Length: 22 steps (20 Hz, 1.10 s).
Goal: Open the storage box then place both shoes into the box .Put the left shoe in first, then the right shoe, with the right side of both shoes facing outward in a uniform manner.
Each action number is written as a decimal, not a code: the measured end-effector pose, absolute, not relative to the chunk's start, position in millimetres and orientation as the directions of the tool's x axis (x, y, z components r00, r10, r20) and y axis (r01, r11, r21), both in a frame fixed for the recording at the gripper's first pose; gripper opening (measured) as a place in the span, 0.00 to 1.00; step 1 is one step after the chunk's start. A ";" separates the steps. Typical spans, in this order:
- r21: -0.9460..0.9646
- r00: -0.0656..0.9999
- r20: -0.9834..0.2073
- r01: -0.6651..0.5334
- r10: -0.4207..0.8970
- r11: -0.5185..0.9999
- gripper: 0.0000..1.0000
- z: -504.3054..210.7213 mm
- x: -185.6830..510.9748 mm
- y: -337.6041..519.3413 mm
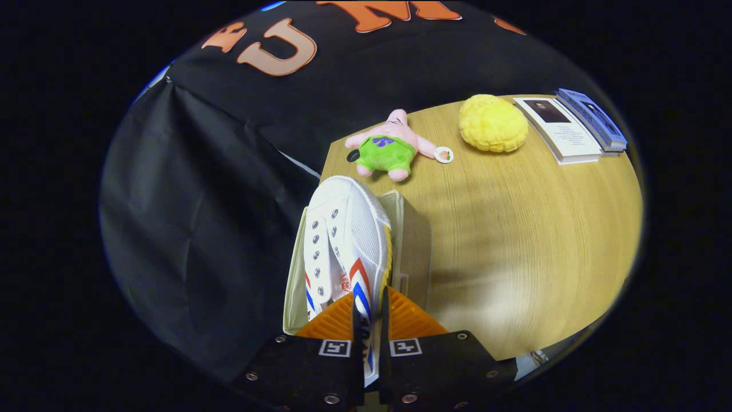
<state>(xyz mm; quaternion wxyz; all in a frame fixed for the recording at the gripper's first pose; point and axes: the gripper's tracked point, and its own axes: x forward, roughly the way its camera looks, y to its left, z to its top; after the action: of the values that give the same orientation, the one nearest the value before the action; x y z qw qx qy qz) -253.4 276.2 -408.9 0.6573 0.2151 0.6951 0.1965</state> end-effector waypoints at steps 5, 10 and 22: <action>0.526 -0.101 -0.845 0.018 0.525 0.850 0.10 -425.3 -268.7 293.4; 0.461 -0.169 -0.866 0.097 0.471 0.882 0.10 -425.5 -290.5 298.5; 0.437 -0.107 -0.887 0.124 0.449 0.891 0.46 -394.7 -283.6 296.8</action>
<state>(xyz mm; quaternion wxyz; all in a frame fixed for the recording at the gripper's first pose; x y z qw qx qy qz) -283.6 296.8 -394.7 0.6390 0.1955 0.7330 0.1274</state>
